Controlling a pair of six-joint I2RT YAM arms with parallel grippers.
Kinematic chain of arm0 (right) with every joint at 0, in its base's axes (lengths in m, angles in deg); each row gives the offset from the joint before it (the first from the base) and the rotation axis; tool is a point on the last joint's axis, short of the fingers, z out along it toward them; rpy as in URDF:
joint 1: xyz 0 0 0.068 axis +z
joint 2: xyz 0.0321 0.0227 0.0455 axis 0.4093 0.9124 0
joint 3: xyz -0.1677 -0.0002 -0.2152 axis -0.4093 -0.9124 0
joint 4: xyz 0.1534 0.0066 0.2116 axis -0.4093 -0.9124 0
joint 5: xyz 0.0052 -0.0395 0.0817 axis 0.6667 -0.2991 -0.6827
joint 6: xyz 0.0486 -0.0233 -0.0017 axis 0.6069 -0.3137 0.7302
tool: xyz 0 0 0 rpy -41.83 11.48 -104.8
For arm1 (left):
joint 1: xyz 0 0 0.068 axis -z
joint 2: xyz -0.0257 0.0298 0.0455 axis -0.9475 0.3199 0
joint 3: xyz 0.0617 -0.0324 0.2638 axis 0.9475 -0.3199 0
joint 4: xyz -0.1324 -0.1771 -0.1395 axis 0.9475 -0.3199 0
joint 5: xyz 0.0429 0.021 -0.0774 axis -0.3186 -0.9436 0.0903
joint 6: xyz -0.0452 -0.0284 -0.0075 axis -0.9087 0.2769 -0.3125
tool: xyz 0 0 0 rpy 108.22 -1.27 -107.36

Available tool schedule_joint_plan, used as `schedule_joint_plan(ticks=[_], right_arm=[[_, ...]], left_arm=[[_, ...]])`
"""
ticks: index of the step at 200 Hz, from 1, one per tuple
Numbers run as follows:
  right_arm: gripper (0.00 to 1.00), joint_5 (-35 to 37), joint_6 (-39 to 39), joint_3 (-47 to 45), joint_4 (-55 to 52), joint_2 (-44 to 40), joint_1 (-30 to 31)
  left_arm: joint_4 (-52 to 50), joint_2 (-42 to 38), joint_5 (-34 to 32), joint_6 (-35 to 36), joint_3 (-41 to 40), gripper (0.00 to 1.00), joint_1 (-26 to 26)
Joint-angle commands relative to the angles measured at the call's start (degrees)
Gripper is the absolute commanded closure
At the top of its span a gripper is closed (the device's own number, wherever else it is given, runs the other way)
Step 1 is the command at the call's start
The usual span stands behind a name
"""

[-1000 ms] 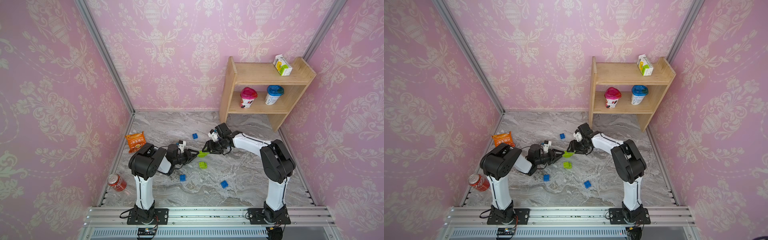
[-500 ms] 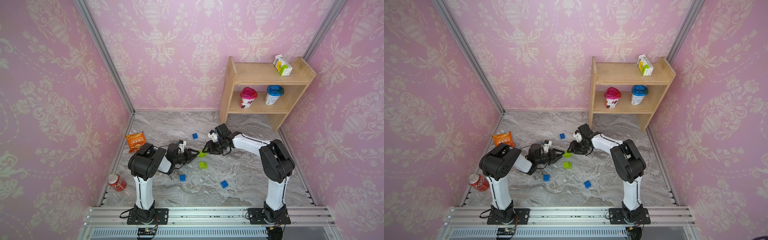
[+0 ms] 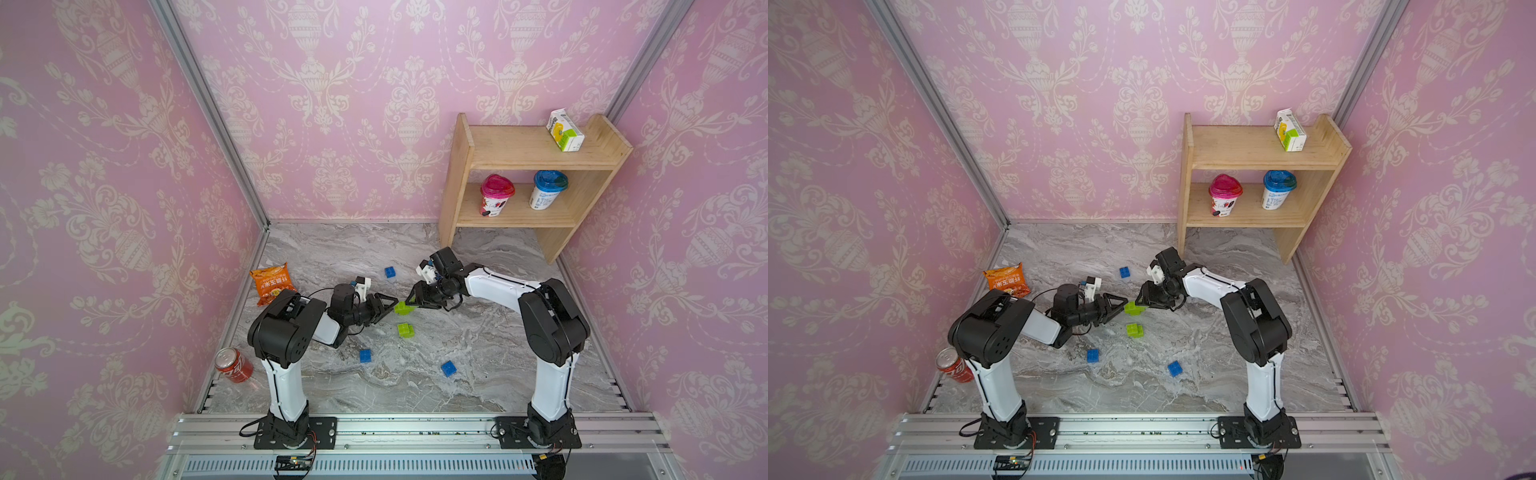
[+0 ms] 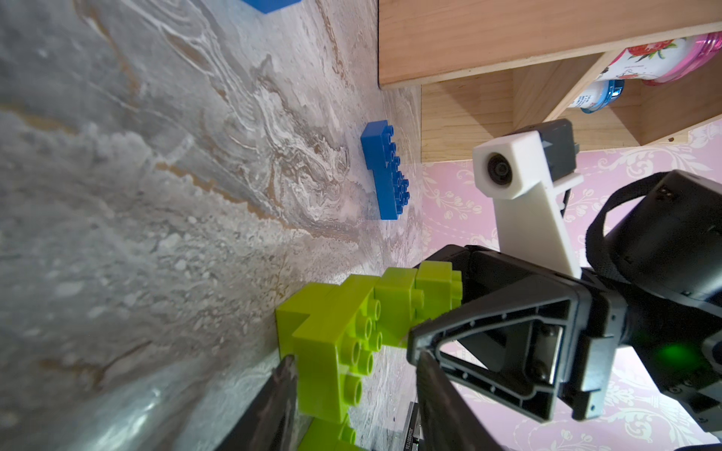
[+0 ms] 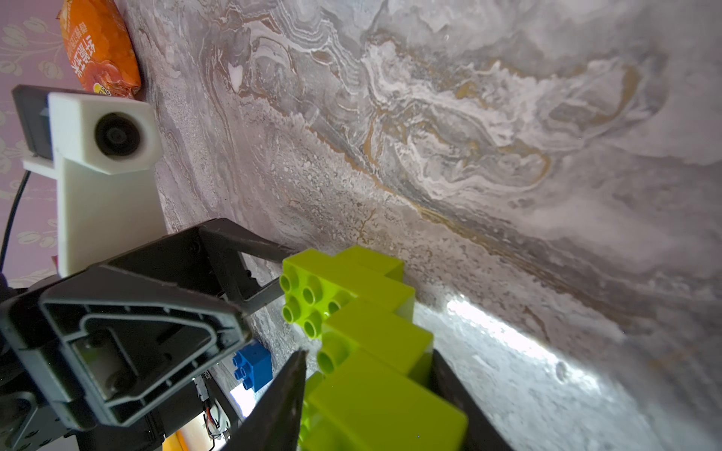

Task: Assemble the letter v with lego
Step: Adjust the lego brick at the center of the board, then pick up the lego brick from the center of the board.

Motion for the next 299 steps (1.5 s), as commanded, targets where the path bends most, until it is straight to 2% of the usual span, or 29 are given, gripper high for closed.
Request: schedule_joint_plan(ticks=[1, 24, 43, 84, 114, 168, 240, 299], right_arm=[[0.5, 0.82, -0.84, -0.32, -0.64, -0.5, -0.18], [0.5, 1.01, -1.16, -0.18, -1.08, -0.69, -0.1], [0.5, 1.23, -1.1, -0.21, -1.17, -0.96, -0.1], [0.5, 1.61, -1.19, -0.2, -1.57, -1.26, 0.16], [0.5, 1.6, -1.19, -0.03, -1.55, -1.22, 0.5], [0.5, 1.54, -1.39, 0.06, -1.66, -1.23, 0.68], [0.5, 1.6, -1.54, 0.41, -1.82, -0.96, 0.69], [0.5, 1.83, -1.5, 0.49, -2.05, -0.96, 0.7]], left_arm=[[-5.17, -4.74, 2.84, 5.06, -1.07, 0.49, -1.47], [-21.0, -12.28, 2.09, 15.97, -1.26, 0.49, -0.79], [-31.06, -17.48, -0.16, 23.77, -1.12, 0.48, 2.03], [-47.3, -22.48, -12.1, 36.19, 3.99, 0.41, 11.08], [-49.27, -21.2, -15.23, 37.61, 5.7, 0.39, 12.05], [-46.25, -19.7, -18.32, 39.24, 6.81, 0.37, 12.86], [-42.26, -15.66, -14.94, 37.69, 6.81, 0.39, 13.51], [-49.95, -19.99, -11.0, 38.84, 5.67, 0.46, 16.94]])
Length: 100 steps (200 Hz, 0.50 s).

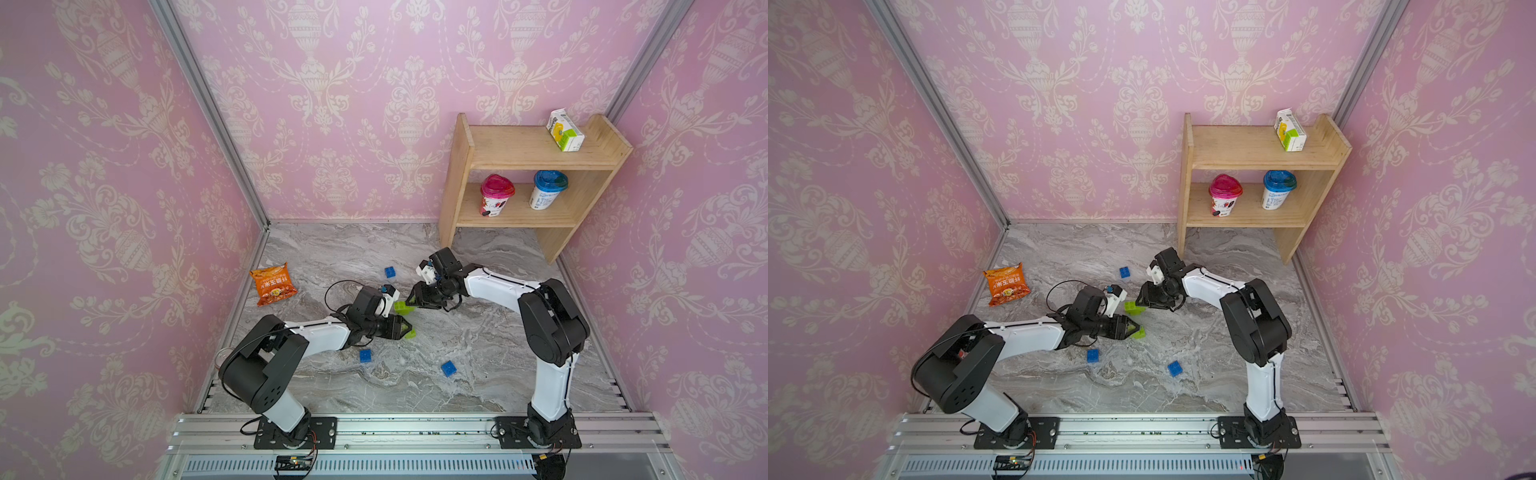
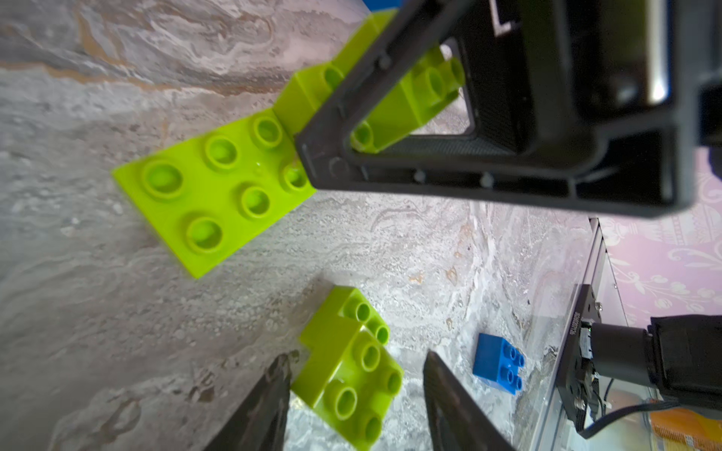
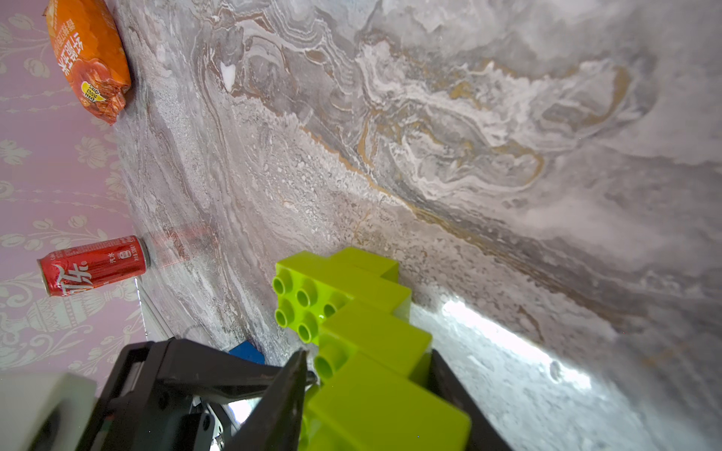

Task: Assemble the letter v with lego
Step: Pick up the lego brick from the center of the board.

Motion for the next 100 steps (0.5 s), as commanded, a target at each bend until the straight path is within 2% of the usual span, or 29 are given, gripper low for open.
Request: schedule_joint_plan(ticks=[1, 26, 53, 83, 100], right_arm=[[0.5, 0.62, -1.22, 0.47, -1.66, -0.96, 0.3], [0.5, 0.69, -1.37, 0.52, -1.86, -0.96, 0.32], [0.5, 0.87, -1.38, 0.35, -1.82, -1.0, 0.34], [0.5, 1.11, -1.5, 0.13, -1.64, -1.13, 0.38], [0.5, 1.32, -1.29, 0.04, -1.35, -1.2, 0.47]], left_arm=[[-5.54, -3.35, 3.1, 1.94, -0.17, 0.46, 1.69], [-13.8, -6.84, 1.86, 4.76, 0.26, 0.44, 3.11], [-22.44, -9.8, -7.4, 9.66, 2.58, 0.36, 3.58], [-22.43, -7.35, -14.88, 13.34, 6.78, 0.28, 6.8], [-20.12, -4.59, -16.18, 13.9, 8.03, 0.25, 8.0]])
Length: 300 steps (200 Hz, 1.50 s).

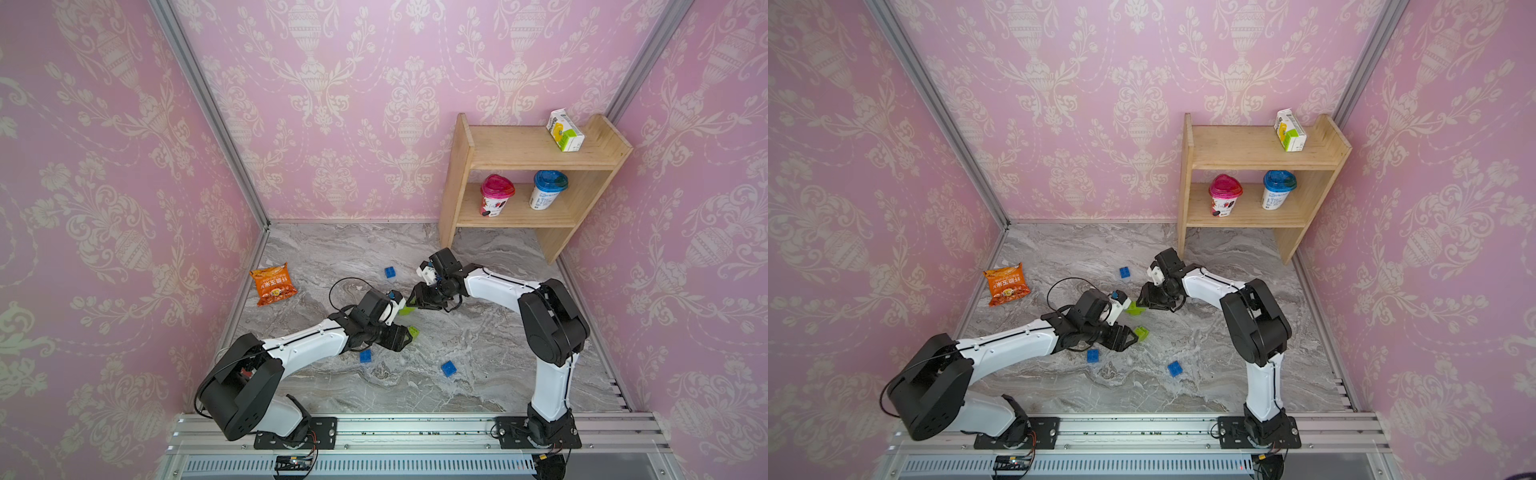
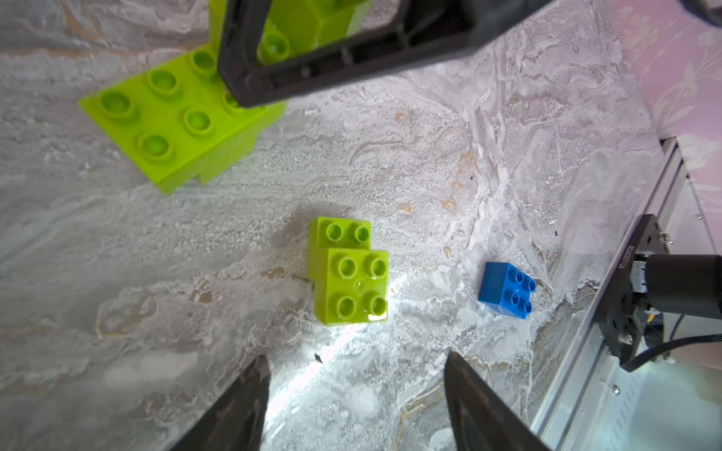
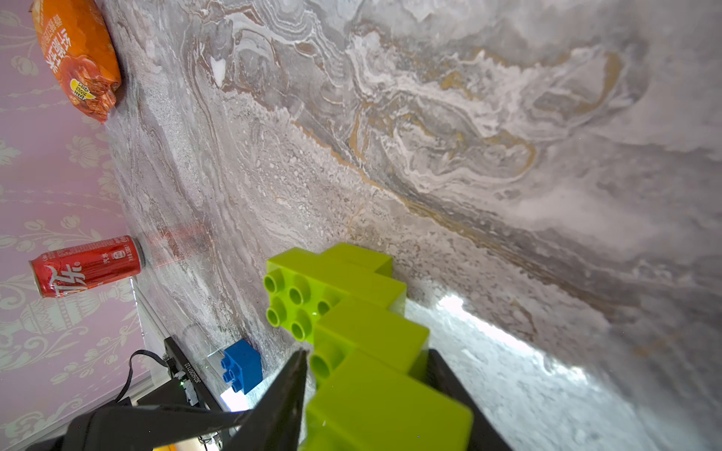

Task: Assemble the letter v with lego
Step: Pick up the lego brick from the center of the board.

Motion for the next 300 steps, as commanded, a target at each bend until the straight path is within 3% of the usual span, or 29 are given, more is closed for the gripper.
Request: schedule_joint_plan(ticks=[1, 53, 120, 173, 300], right_arm=[[0.5, 0.94, -1.26, 0.04, -0.62, -1.17, 0.47], [0.5, 1.06, -1.53, 0.21, -1.05, -1.22, 0.56], [0.5, 1.01, -1.35, 0.3, -0.89, -0.96, 0.56], [0.5, 1.04, -1.39, 0.14, -0.87, -1.04, 0.56], [0.51, 0.96, -1.43, 0.34, -0.61, -0.87, 0.66]], left_arm=[[-0.51, 3.24, -6.3, 4.34, 2.88, 0.25, 1.86], [1.38, 10.21, -9.55, 6.71, 5.93, 0.25, 4.49], [3.92, 13.1, -11.03, 7.05, 6.19, 0.39, 5.19], [3.29, 14.27, -10.86, 7.27, 6.35, 0.42, 5.71], [-0.7, 13.75, -12.32, 8.89, 7.16, 0.61, 5.81]])
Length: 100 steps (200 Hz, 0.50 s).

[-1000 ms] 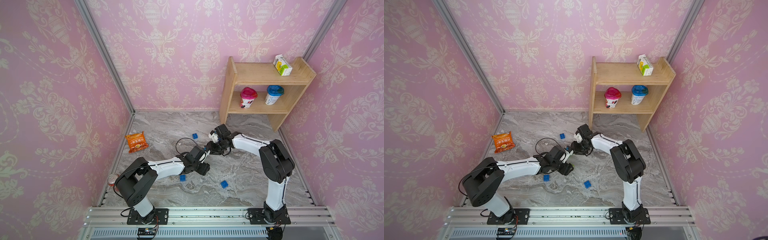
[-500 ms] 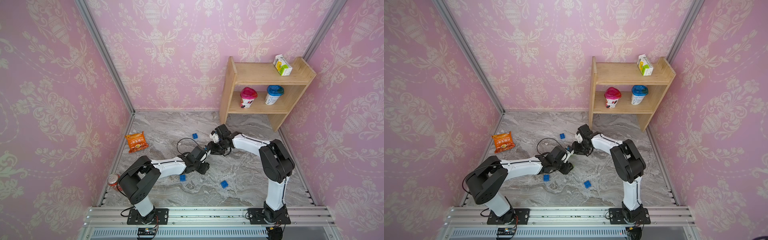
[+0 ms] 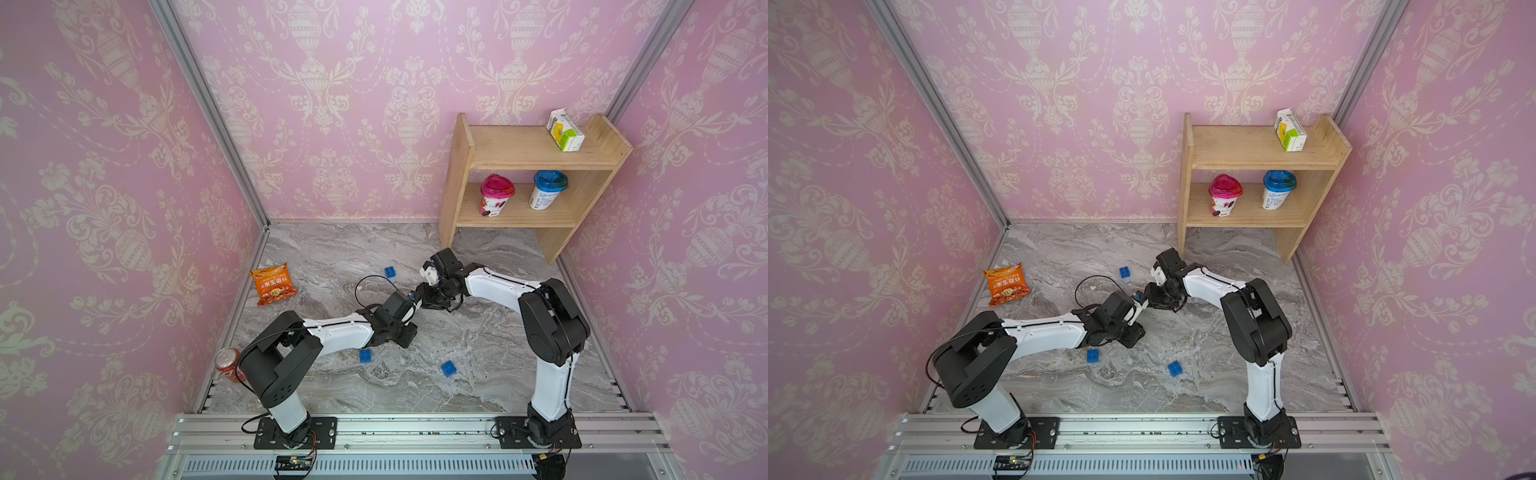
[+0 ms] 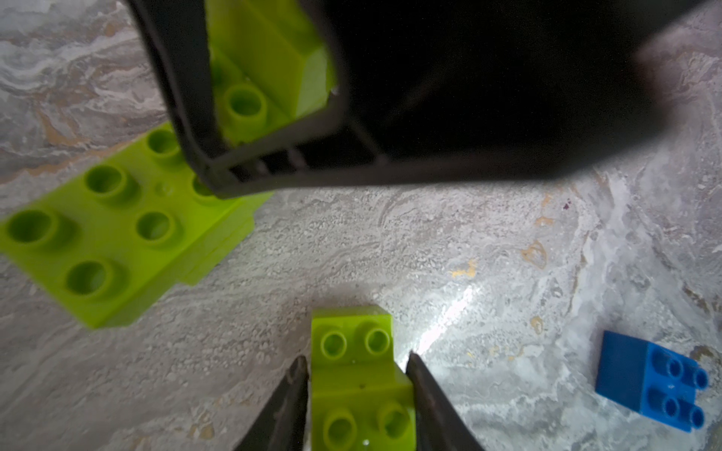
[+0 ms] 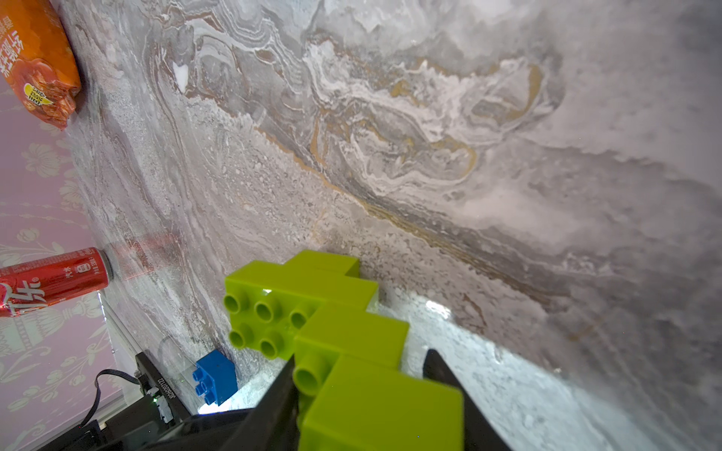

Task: Assemble the letter v with lego
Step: Pick up the lego brick from the center of the board.

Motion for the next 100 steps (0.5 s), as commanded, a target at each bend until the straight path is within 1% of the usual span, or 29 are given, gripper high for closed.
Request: schedule_joint_plan(ticks=[1, 33, 53, 67, 85, 100], right_arm=[[0.51, -2.37, -0.25, 0.34, 0.88, -0.87, 1.02], [0.51, -2.43, -0.17, 0.58, 0.92, -0.65, 1.07], [0.52, -2.48, -0.35, 0.85, 0.8, -0.7, 1.06], [0.52, -2.39, -0.67, 1.03, 0.45, -0.63, 1.06], [0.53, -2.47, -0.76, 1.19, 0.52, -0.7, 1.07], [0.54, -2.61, -0.87, 1.37, 0.39, -0.69, 1.15]], left_arm=[[-4.44, 0.67, -0.43, 2.97, 1.08, 0.61, 0.93], [-7.53, -2.11, -1.58, 4.31, 1.5, 0.66, 0.56], [-10.68, -5.69, -0.79, 6.44, 1.74, 0.69, -0.93], [-12.29, -9.02, 2.08, 7.54, 1.7, 0.69, -3.09], [-14.63, -13.08, 6.99, 9.39, 2.19, 0.69, -7.07], [-15.2, -15.08, 12.32, 9.55, 2.89, 0.69, -10.69]])
